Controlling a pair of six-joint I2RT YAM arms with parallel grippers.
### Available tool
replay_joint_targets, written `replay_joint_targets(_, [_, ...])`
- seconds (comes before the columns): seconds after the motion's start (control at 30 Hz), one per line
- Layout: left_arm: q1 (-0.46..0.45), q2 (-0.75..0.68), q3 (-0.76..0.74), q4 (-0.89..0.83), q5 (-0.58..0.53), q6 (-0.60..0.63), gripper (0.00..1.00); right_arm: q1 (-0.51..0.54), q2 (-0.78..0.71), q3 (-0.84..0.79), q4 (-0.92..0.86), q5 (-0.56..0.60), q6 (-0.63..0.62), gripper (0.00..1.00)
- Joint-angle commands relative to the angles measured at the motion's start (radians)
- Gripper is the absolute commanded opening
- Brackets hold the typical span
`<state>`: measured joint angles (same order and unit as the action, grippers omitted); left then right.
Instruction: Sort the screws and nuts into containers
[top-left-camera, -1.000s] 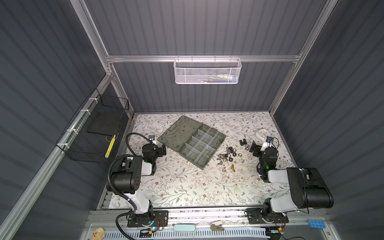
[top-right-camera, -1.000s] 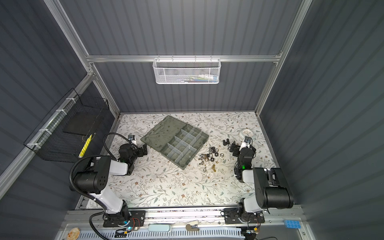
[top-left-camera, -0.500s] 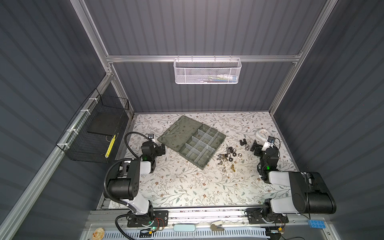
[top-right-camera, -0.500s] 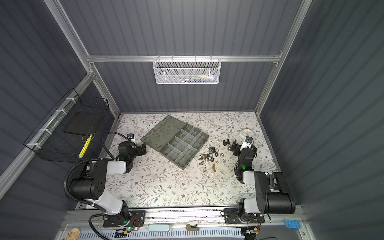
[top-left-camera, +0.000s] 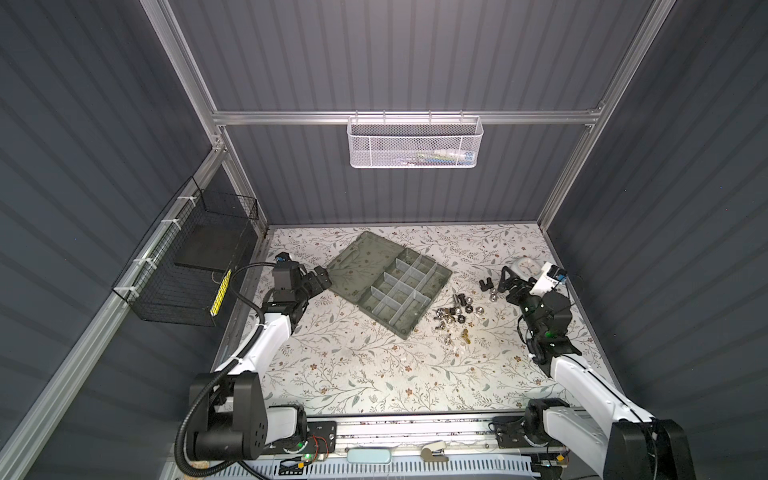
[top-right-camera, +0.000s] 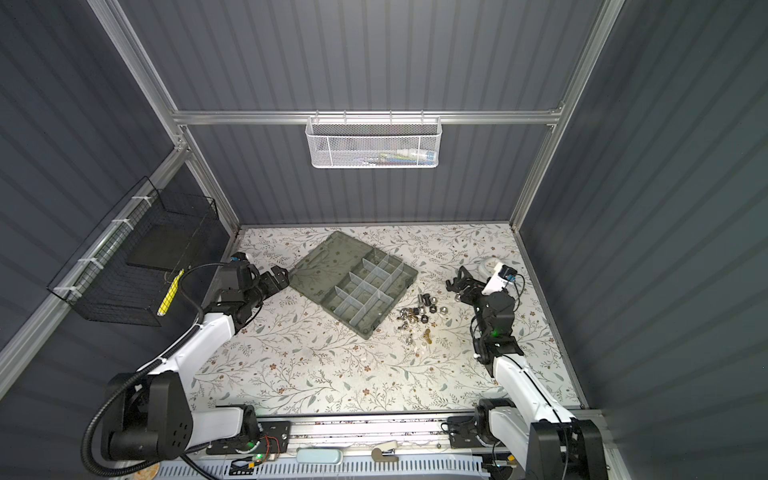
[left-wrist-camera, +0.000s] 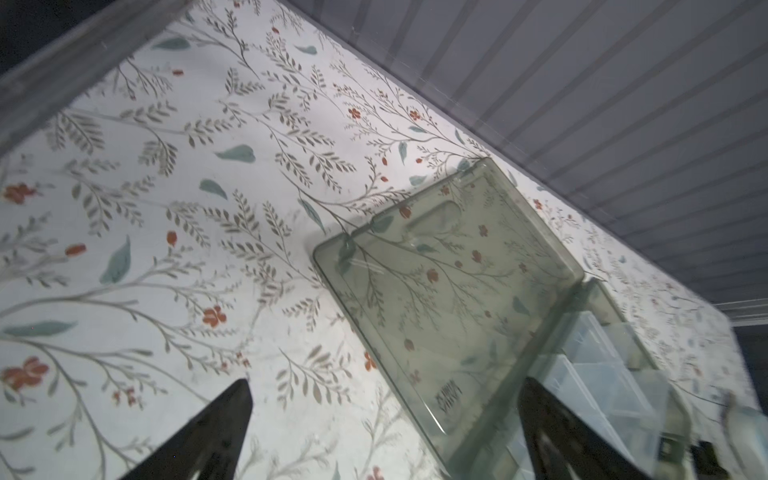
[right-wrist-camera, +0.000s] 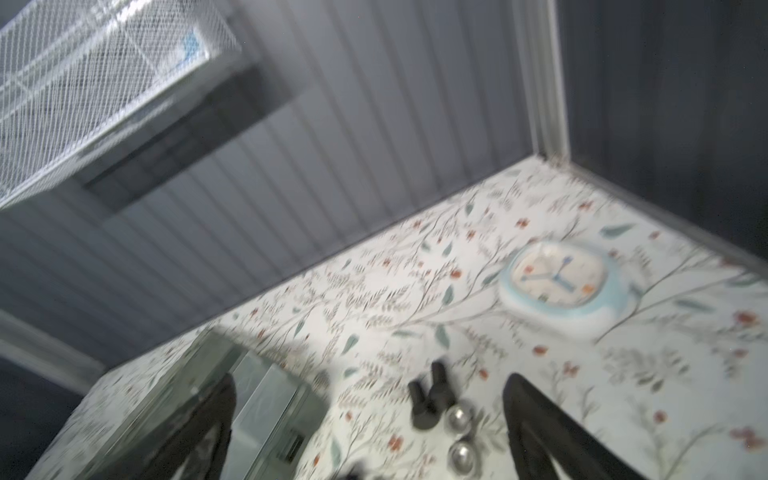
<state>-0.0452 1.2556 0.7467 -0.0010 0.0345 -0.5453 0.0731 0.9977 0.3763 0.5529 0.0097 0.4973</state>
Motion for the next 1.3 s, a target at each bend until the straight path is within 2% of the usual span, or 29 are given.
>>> replay_joint_targets(0.0, [-0.007, -0.094, -0.074, -0.029, 0.11, -0.142, 1.0, 0.137, 0.019, 0.077, -0.242, -0.045, 0.076, 0.99])
replay_joint_targets(0.07, [-0.011, -0.129, -0.101, -0.031, 0.146, -0.152, 1.0, 0.219, 0.061, 0.104, -0.296, -0.017, 0.091, 0.99])
replay_joint_targets(0.23, [-0.022, -0.138, -0.145, -0.019, 0.244, -0.168, 1.0, 0.337, 0.256, 0.234, -0.399, -0.033, 0.122, 0.99])
replay_joint_targets(0.4, [-0.06, -0.106, -0.153, -0.019, 0.336, -0.184, 1.0, 0.369, 0.432, 0.376, -0.471, -0.082, 0.108, 0.99])
replay_joint_targets(0.57, [-0.171, -0.083, -0.111, -0.051, 0.262, -0.154, 1.0, 0.371, 0.559, 0.454, -0.455, -0.127, 0.127, 0.99])
replay_joint_targets(0.73, [-0.229, -0.02, -0.067, -0.062, 0.254, -0.156, 1.0, 0.37, 0.668, 0.534, -0.435, -0.183, 0.134, 0.99])
replay_joint_targets(1.27, [-0.267, 0.042, -0.062, -0.068, 0.195, -0.139, 1.0, 0.368, 0.96, 0.859, -0.456, -0.234, 0.09, 0.99])
